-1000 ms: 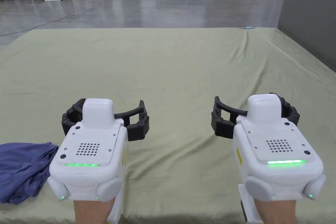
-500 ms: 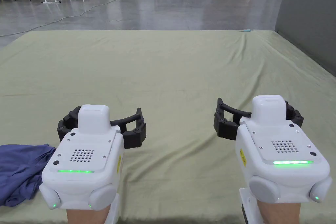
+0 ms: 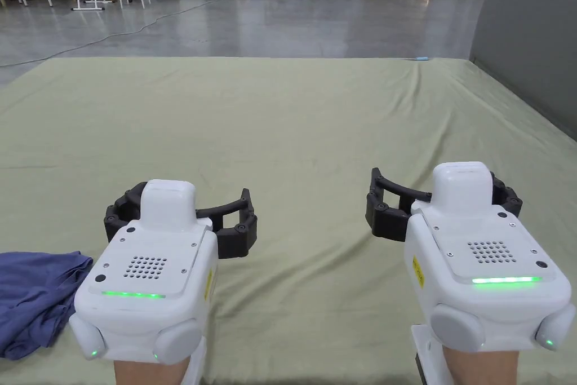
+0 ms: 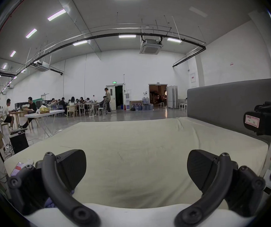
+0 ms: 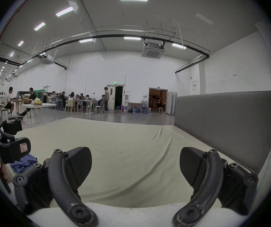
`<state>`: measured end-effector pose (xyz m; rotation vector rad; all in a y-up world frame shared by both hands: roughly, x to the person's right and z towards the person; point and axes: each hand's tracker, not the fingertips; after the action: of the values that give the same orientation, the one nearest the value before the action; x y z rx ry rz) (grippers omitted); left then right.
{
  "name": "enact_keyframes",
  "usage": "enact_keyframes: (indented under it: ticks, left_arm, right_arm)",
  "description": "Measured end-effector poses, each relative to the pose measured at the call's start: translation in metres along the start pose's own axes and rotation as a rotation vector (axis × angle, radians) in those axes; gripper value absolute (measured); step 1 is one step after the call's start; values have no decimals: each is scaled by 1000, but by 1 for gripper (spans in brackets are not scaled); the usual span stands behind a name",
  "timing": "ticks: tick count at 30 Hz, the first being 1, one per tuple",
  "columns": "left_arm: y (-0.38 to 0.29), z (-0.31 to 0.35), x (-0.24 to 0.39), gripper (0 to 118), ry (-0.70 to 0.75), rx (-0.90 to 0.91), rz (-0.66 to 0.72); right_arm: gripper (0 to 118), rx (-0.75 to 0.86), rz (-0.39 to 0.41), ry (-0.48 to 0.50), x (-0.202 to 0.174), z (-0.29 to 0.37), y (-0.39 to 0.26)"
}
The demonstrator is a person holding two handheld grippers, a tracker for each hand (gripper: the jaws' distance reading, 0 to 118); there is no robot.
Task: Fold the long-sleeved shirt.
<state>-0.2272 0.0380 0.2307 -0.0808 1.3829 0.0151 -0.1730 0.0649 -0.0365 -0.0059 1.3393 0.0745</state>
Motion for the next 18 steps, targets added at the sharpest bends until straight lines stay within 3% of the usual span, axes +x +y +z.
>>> enact_keyframes:
  ticks: [18]
  left_arm:
    - [-1,4,4,118,1,-9,-6]
  right_arm:
    - [109,-2,-5,-23,8,3,-3]
